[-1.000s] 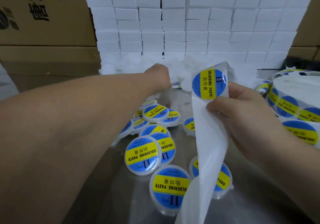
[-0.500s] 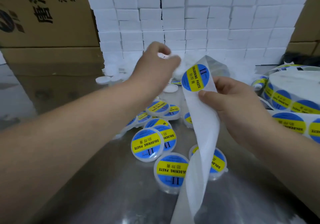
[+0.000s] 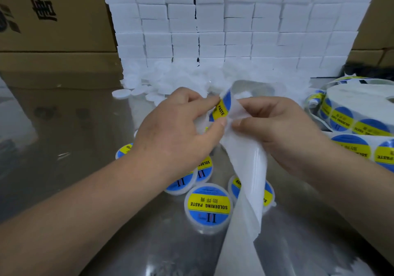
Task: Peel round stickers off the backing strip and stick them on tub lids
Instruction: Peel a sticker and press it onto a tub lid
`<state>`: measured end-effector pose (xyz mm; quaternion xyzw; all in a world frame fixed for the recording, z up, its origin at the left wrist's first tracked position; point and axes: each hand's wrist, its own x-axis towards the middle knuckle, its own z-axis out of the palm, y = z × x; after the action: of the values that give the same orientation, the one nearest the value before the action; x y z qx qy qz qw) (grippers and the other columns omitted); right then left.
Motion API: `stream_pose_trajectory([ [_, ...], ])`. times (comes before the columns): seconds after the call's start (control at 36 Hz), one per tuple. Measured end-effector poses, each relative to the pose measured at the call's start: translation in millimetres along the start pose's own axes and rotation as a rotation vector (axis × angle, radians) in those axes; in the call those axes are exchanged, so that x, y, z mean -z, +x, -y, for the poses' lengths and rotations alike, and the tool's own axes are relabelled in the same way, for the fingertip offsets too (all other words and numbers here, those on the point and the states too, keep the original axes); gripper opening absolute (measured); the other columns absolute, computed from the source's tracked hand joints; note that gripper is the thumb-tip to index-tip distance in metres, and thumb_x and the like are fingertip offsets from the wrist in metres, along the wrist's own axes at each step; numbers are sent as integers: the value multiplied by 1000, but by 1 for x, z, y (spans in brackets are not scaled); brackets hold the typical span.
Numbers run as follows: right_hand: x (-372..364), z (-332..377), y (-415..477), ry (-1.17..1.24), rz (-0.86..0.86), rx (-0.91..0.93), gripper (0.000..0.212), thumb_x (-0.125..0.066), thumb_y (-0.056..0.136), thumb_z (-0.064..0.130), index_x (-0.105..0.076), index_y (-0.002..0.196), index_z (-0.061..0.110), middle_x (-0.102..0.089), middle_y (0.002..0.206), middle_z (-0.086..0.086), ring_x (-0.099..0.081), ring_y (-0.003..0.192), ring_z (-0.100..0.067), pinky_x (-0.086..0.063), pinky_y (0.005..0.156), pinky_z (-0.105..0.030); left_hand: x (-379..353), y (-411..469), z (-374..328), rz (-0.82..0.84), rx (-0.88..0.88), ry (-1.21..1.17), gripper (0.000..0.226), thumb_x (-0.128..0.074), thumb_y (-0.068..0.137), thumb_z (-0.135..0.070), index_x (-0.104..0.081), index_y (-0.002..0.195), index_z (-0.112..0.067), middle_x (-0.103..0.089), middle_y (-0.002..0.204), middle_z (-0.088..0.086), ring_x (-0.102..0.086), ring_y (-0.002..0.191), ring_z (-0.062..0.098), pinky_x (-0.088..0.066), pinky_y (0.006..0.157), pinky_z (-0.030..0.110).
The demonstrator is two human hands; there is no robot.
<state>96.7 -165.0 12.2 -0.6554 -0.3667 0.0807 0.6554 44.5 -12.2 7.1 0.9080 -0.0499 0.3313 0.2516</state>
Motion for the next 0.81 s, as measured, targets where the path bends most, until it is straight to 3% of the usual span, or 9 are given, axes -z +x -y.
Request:
stream_pose_trajectory([
  [0.11,-5,-1,-2,5,-11,27,31,-56,80,-11,-72,78,16,-73,72,1,-68,64,-10,-52,59,-20,1,-5,-2,-12,-37,11,47,-61,74,-57,-62,117,-36,-46,91,-21,-42,94,-4,-32,74,5],
  [0.19,-9,-1,-3,15,-18,23,32,-54,82,-12,-68,74,15,-70,66,3,-65,59,-6,-50,55,-17,3,-5,0,-29,-35,5,45,-58,72,-55,-64,111,-36,-46,88,-24,-42,93,-5,-33,74,6],
  [0.39,-10,-2,-3,-82,-81,-9,30,-54,85,-6,-69,76,17,-70,72,0,-64,68,-11,-52,66,-24,4,-4,4,-56,-20,-22,42,-53,72,-54,-66,107,-36,-45,86,-26,-37,90,-10,-28,77,2],
  [0.53,-11,-2,-4,-87,-104,-2,31,-54,84,-6,-69,68,16,-66,64,1,-59,61,-7,-49,58,-18,4,-5,2,8,-57,-23,43,-48,74,-51,-65,111,-36,-44,87,-26,-40,92,-7,-33,74,6],
  [0.67,-13,-2,-4,-70,-112,0,43,-56,82,-8,-73,57,24,-67,57,9,-61,53,1,-48,52,-13,4,-6,0,40,-78,-2,42,-63,72,-57,-64,111,-40,-46,85,-23,-42,90,-4,-34,73,9],
  [0.81,-11,0,-3,-115,-101,-15,38,-54,84,-7,-73,66,21,-70,63,7,-63,58,-1,-49,55,-14,6,-3,6,-42,15,-63,31,-61,78,-49,-67,105,-34,-51,93,-19,-44,95,-3,-36,74,14],
])
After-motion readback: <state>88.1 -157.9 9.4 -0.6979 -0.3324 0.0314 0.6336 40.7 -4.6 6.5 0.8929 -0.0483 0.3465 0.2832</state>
